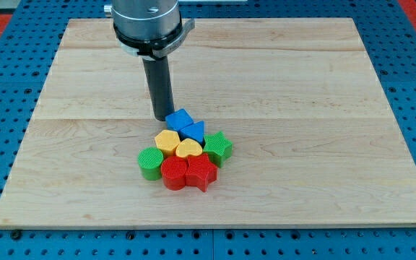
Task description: Push the group of blocks slightly right
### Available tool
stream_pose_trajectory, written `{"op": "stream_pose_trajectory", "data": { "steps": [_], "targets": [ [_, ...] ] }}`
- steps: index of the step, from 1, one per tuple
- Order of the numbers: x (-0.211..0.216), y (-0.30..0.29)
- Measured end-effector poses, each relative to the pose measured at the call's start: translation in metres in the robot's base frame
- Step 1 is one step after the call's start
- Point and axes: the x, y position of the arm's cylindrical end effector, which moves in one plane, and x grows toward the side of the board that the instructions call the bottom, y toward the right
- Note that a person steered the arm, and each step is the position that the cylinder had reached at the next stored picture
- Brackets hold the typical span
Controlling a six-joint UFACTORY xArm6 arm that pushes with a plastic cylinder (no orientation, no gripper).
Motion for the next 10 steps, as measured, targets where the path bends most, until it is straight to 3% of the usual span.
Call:
{"op": "stream_pose_trajectory", "data": {
  "steps": [2, 3, 4, 5, 6, 8, 9, 10],
  "targets": [
    [-0.019, 0.024],
    [-0.044, 0.094],
    [-0.035, 0.133],
    [0.027, 0.167],
    [0.049, 0.159],
    [0.051, 0.156],
    [0.016, 0.159],
    [-0.034, 0.094]
  ]
}}
